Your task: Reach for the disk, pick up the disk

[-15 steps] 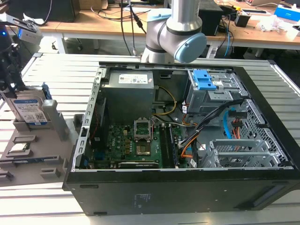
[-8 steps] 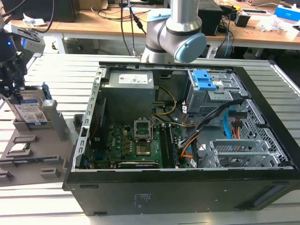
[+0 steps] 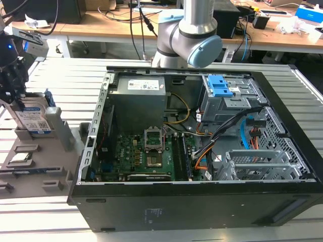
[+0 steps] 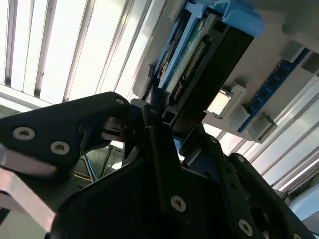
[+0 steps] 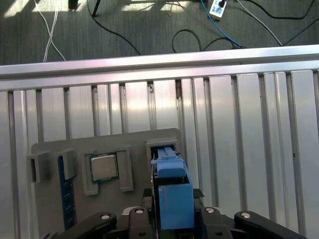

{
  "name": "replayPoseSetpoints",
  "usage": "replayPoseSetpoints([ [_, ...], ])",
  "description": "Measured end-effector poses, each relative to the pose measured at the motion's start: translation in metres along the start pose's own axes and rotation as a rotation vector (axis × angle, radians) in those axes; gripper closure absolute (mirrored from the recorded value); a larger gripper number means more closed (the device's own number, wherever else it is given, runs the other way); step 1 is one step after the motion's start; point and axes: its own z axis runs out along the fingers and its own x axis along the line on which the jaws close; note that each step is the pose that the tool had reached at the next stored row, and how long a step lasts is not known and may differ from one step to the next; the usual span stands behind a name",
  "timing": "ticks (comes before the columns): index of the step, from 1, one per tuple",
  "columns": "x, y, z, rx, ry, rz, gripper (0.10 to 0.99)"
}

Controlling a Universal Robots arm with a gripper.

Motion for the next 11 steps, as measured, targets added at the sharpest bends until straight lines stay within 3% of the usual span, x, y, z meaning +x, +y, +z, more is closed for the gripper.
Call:
replayPoseSetpoints([
  [11,0.0000,0.0000,0.0002,0.000,-0.0001,0.000,0.718],
])
